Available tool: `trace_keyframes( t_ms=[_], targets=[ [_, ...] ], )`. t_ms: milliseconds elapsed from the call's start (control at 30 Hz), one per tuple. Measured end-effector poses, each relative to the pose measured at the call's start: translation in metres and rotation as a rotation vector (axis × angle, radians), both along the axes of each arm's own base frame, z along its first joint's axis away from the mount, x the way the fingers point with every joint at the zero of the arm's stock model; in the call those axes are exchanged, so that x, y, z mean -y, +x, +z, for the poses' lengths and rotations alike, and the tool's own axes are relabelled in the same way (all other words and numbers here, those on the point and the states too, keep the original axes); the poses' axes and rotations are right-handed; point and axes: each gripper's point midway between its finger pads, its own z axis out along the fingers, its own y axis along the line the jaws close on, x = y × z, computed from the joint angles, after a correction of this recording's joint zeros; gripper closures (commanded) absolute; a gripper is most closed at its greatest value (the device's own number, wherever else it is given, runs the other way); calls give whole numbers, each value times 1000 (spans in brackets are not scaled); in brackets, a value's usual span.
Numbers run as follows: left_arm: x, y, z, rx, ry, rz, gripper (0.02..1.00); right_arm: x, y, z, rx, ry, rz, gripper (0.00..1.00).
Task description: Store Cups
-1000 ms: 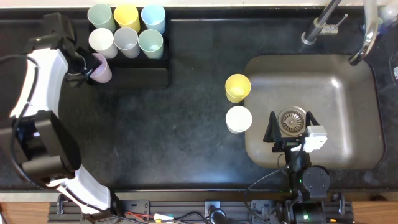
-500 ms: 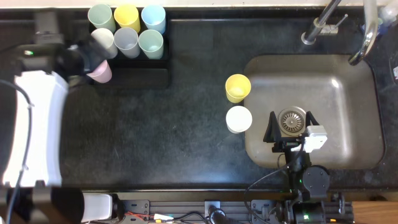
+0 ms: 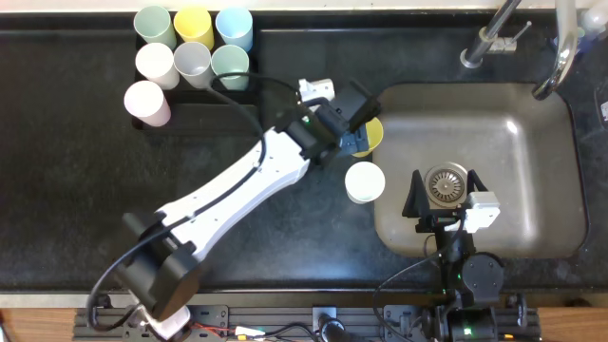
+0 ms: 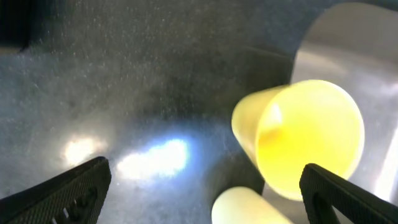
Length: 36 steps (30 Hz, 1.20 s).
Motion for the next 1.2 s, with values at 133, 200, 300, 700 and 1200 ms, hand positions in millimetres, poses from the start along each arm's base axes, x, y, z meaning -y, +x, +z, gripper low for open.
trace_keyframes(
  t_ms=[133,200,300,700,1200],
  targets=[
    [2,10,1,-33,-8,40,18,0,0,0,0,0,0,3],
    [5,15,4,-37,-18,52,18,0,0,0,0,0,0,3],
    [14,18,2,-54,-42,48,18,0,0,0,0,0,0,5],
    [27,6,-30,-180,-69,41,31,0,0,0,0,0,0,5],
    [24,8,-40,-214,-77,77,766,0,0,0,0,0,0,3]
  ],
)
